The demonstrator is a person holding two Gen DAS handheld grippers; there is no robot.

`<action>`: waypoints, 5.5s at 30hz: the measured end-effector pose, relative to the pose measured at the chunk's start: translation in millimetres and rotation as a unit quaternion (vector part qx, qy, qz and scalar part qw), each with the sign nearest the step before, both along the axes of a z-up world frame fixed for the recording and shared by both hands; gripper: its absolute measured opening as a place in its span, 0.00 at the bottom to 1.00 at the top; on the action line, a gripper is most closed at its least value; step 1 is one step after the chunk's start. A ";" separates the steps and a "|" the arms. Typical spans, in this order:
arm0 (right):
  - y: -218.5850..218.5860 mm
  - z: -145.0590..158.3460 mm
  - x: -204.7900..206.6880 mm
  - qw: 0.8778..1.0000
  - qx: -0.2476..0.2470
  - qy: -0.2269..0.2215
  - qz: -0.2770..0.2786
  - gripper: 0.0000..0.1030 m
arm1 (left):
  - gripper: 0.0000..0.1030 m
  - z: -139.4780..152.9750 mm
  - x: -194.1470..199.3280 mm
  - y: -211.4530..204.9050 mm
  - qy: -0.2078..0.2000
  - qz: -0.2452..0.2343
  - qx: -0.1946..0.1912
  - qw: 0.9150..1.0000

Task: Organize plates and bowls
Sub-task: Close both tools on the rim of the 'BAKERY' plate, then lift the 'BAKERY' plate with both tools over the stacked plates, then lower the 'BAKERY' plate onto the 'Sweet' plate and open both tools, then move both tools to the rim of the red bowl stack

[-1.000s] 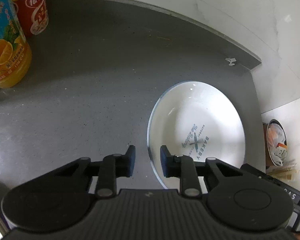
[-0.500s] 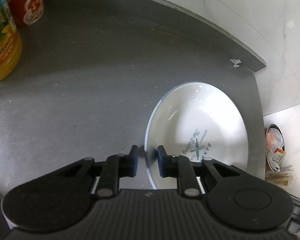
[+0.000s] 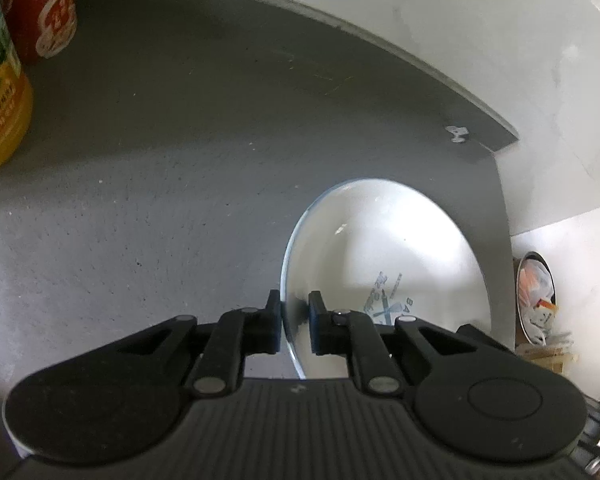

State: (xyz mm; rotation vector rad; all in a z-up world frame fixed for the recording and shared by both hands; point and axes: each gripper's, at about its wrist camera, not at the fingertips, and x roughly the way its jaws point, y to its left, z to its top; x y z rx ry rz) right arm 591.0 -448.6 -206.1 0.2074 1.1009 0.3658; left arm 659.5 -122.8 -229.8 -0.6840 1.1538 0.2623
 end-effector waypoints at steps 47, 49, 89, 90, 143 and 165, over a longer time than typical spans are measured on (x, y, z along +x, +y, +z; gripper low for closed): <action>151.6 112.6 -195.6 0.993 -0.023 -0.112 -0.024 0.11 | 0.10 135.2 -209.0 104.8 -0.128 -0.052 0.001 0.990; 160.5 111.1 -202.9 0.994 -0.026 -0.108 -0.018 0.11 | 0.10 135.1 -217.2 112.2 -0.129 -0.049 0.002 0.990; 271.9 39.9 -281.0 0.989 -0.102 -0.044 0.102 0.12 | 0.11 36.2 -352.9 168.7 -0.045 0.037 -0.001 0.998; 272.4 38.5 -281.3 0.988 -0.103 -0.043 0.103 0.12 | 0.11 35.8 -352.8 168.3 -0.042 0.037 0.001 0.998; 276.8 25.6 -278.3 0.990 -0.119 0.004 0.069 0.01 | 0.35 62.8 -362.0 166.3 -0.033 0.030 0.099 0.994; 181.9 105.4 -308.0 0.992 -0.063 -0.086 -0.061 0.52 | 0.77 110.6 -332.0 88.5 -0.093 -0.036 0.093 0.991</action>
